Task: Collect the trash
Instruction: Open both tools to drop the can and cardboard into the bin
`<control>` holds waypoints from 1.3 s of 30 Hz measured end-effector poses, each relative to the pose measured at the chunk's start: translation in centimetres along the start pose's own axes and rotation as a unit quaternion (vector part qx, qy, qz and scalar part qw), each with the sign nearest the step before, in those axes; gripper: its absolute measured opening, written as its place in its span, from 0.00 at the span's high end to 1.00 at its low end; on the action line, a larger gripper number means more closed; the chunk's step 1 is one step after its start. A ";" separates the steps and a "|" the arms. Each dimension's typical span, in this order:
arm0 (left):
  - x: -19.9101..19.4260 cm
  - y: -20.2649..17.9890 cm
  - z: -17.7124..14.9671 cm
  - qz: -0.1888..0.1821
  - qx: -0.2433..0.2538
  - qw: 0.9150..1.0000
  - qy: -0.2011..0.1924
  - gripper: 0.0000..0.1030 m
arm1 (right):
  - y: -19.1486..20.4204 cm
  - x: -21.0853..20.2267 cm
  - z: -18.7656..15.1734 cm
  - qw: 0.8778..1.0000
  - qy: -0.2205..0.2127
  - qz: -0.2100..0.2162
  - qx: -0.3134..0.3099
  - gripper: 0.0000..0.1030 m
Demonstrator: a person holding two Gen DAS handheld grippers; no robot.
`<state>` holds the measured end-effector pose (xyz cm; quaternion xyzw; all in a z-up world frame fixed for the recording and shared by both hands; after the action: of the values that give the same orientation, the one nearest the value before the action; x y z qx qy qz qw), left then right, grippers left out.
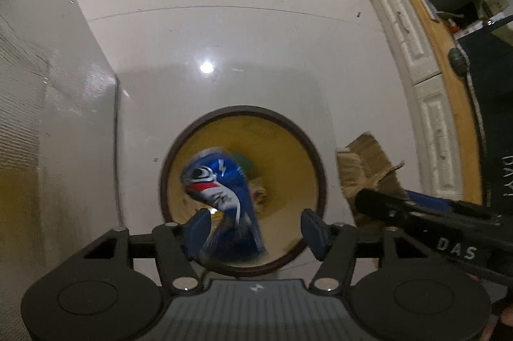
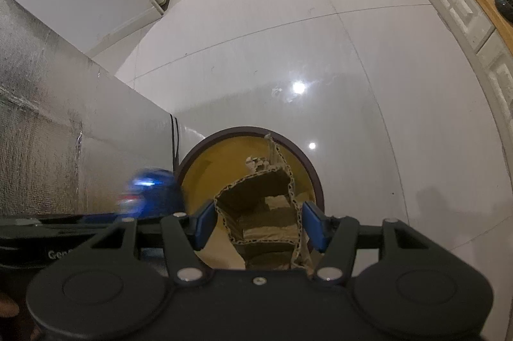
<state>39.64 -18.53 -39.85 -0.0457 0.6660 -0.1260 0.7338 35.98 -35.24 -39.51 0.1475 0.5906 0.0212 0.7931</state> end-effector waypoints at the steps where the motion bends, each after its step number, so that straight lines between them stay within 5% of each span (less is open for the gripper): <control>1: 0.0 0.2 0.0 0.005 -0.001 1.000 -0.001 0.36 | 0.0 0.1 0.1 1.000 0.001 0.002 -0.002 0.43; 15: 0.5 1.8 -0.5 0.064 0.004 0.998 0.019 0.11 | -0.5 0.2 0.0 1.000 0.003 0.007 -0.022 0.40; 21: 0.5 2.7 -0.7 0.079 -0.001 0.997 0.022 0.02 | -0.1 0.5 -0.2 0.999 -0.004 0.015 -0.029 0.28; 28: 0.6 3.1 -0.8 0.093 0.015 0.995 0.021 0.00 | 0.0 0.5 -0.4 0.999 -0.011 0.022 -0.035 0.01; 39: -0.1 3.0 -0.9 0.095 0.016 0.995 0.018 0.00 | 0.1 0.8 -1.4 0.996 0.024 -0.022 -0.085 0.00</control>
<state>39.13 -15.50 -40.59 0.0318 0.6786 -0.0671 0.7307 34.88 -34.71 -40.56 0.0660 0.6085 0.0573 0.7887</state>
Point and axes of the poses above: each gripper's, at about its wrist camera, not at the fingertips, and x roughly the way its jaws point, y to its left, z to its top, the point moved 6 cm from there along x, roughly the way its jaws point, and after that the axes turned 4 degrees about -x, right-handed, at the moved point
